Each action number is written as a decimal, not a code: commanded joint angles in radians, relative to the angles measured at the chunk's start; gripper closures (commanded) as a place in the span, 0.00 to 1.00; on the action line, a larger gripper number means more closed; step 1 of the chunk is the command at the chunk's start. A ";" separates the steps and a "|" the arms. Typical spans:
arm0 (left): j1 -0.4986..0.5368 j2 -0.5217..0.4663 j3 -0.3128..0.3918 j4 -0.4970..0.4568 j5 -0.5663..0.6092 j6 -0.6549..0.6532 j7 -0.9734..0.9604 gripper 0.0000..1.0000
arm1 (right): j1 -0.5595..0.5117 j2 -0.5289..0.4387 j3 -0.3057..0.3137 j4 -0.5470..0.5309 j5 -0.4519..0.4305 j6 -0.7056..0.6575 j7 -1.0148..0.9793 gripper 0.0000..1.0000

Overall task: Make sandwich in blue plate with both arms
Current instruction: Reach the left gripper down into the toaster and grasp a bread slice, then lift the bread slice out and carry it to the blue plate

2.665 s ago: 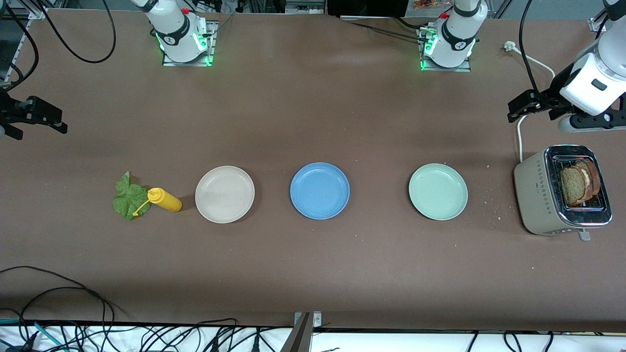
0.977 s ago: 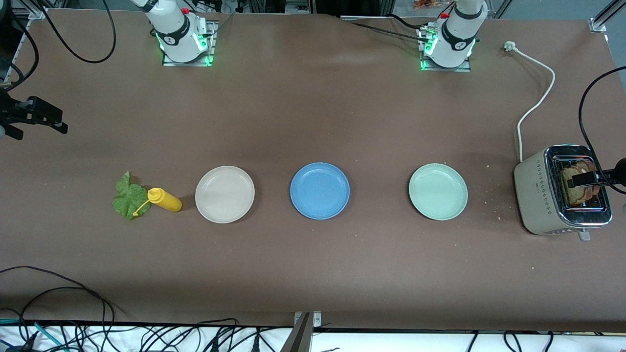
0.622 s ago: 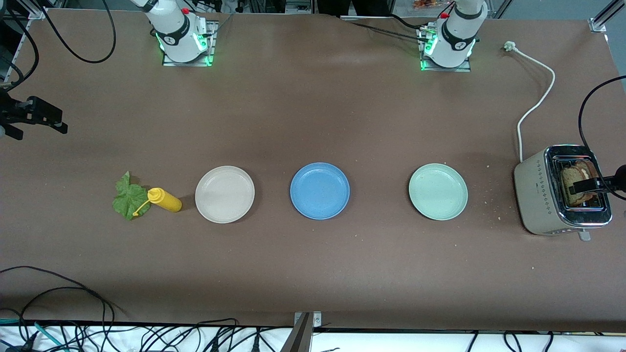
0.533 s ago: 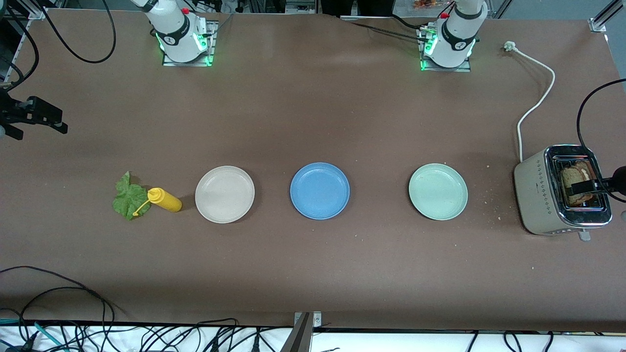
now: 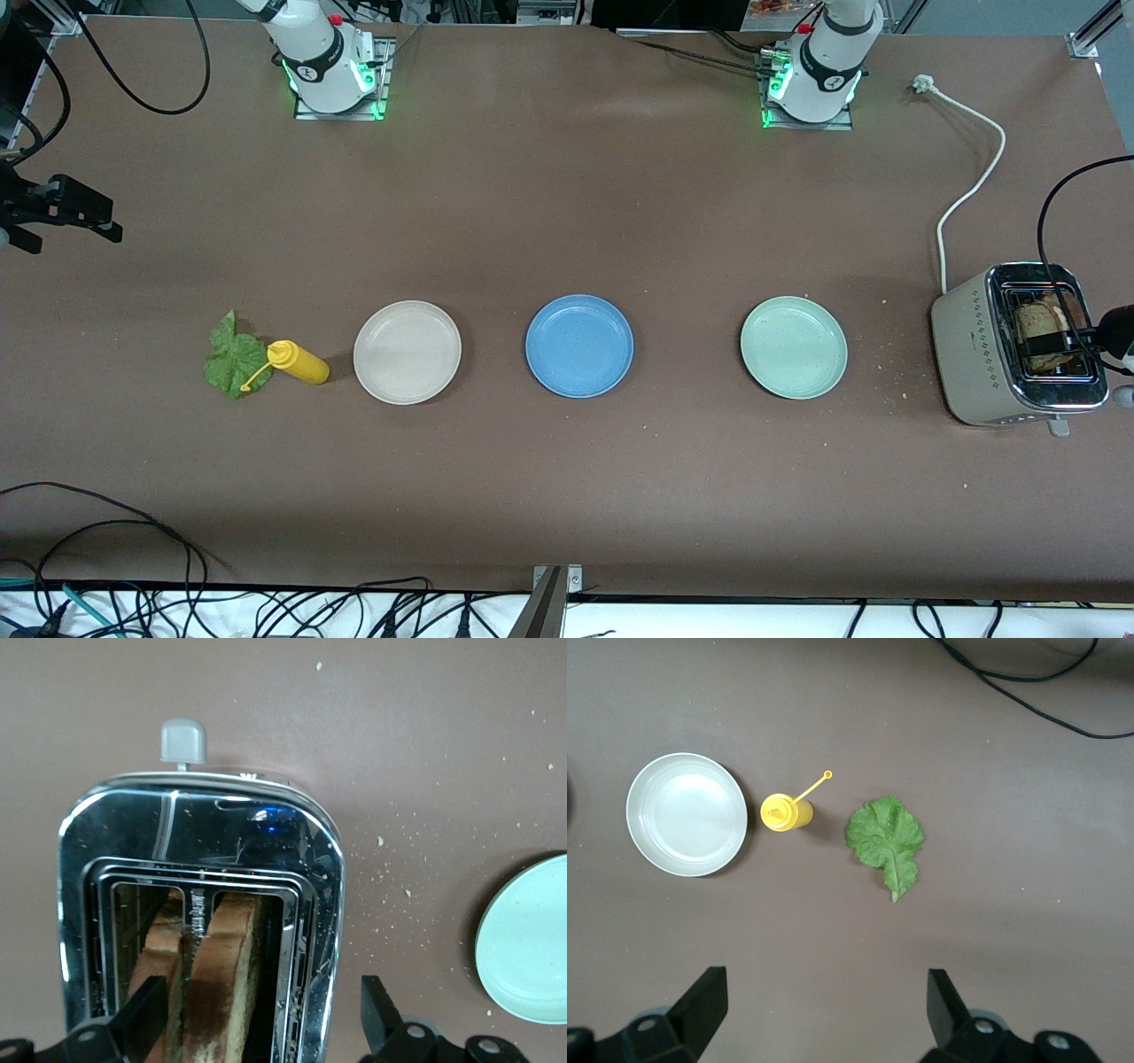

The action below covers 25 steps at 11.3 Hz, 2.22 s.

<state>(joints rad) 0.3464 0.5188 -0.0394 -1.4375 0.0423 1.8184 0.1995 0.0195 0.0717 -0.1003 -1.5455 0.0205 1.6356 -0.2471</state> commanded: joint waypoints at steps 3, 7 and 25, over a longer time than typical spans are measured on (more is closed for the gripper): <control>0.011 -0.006 -0.013 -0.018 0.016 -0.054 -0.024 0.21 | -0.001 -0.006 0.001 -0.002 0.006 0.004 -0.014 0.00; 0.003 -0.013 -0.014 -0.015 -0.019 -0.128 -0.094 0.21 | -0.001 -0.006 0.001 -0.001 0.006 0.004 -0.014 0.00; -0.012 -0.097 -0.049 0.106 0.071 -0.261 -0.058 1.00 | -0.001 -0.007 0.001 -0.001 0.006 0.004 -0.012 0.00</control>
<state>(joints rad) 0.3617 0.4548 -0.0691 -1.4043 0.0719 1.6386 0.1220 0.0198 0.0716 -0.0999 -1.5455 0.0207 1.6374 -0.2471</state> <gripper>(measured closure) 0.907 0.000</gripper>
